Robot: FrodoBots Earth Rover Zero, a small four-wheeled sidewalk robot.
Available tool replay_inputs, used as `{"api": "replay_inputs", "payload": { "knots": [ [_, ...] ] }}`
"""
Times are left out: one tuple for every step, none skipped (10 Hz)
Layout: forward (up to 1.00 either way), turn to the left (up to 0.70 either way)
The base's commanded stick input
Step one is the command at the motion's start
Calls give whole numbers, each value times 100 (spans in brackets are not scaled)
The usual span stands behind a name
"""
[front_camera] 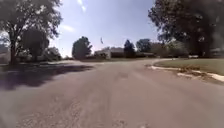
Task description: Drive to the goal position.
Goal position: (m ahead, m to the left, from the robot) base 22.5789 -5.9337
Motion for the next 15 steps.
{"api": "replay_inputs", "payload": {
  "knots": [
    [70, -35],
    [70, -35],
    [70, -35],
    [70, -34],
    [70, -20],
    [70, -7],
    [70, 0],
    [70, 0],
    [70, 0],
    [70, 0],
    [70, 0],
    [70, 0],
    [70, 0],
    [70, 0],
    [70, 0]
  ]
}}
